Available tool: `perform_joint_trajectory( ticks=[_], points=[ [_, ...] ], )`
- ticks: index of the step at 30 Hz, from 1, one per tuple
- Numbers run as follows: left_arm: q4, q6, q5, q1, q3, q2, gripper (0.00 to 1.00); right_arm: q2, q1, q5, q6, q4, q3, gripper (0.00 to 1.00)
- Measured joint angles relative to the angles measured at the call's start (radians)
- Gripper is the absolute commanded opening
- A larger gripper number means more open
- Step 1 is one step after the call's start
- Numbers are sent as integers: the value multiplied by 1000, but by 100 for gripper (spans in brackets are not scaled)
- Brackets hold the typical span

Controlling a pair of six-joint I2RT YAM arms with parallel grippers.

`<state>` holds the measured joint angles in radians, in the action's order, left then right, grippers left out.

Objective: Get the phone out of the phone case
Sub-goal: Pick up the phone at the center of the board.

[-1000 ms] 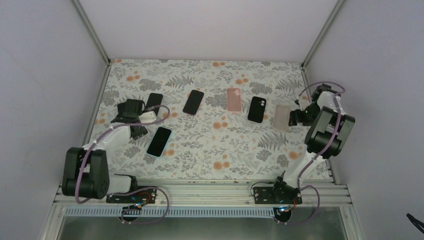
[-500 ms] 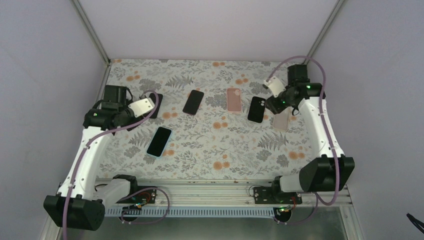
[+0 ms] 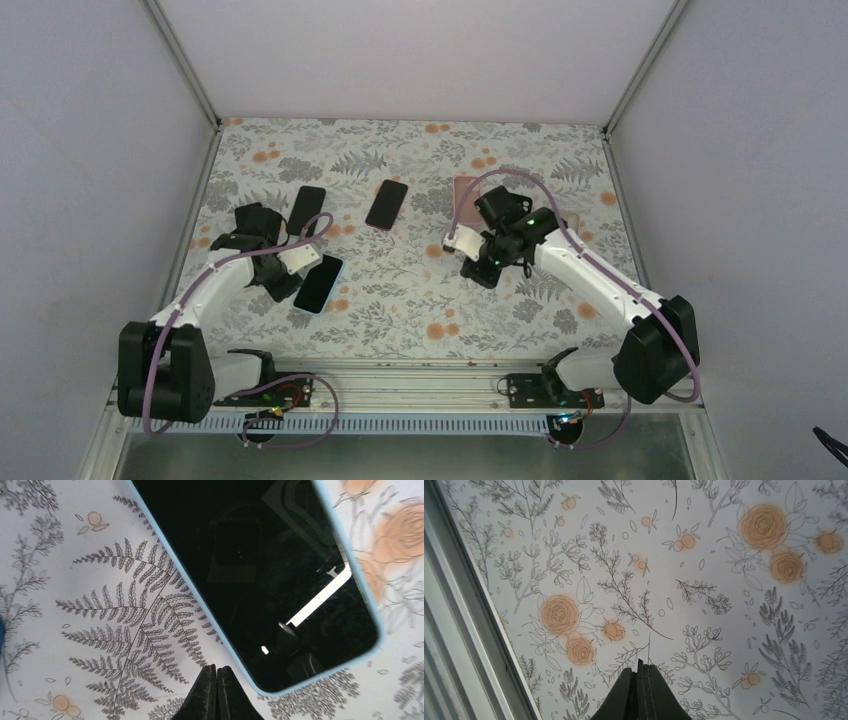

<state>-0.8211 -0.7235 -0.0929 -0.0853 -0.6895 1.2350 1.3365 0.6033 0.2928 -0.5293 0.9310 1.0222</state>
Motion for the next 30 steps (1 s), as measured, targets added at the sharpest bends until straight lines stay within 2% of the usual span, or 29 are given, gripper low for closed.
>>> perform_joint_trajectory(
  ticks=[7, 17, 23, 30],
  points=[
    [92, 20, 45, 0, 60, 70, 2, -9, 32, -34, 43, -70, -75, 4],
    [93, 38, 43, -54, 64, 102, 2, -64, 32, -53, 52, -77, -75, 4],
    [64, 54, 161, -219, 21, 163, 2, -67, 32, -81, 52, -78, -74, 4],
    [-35, 77, 133, -387, -137, 333, 2, -52, 32, -120, 52, -77, -42, 4]
  ],
)
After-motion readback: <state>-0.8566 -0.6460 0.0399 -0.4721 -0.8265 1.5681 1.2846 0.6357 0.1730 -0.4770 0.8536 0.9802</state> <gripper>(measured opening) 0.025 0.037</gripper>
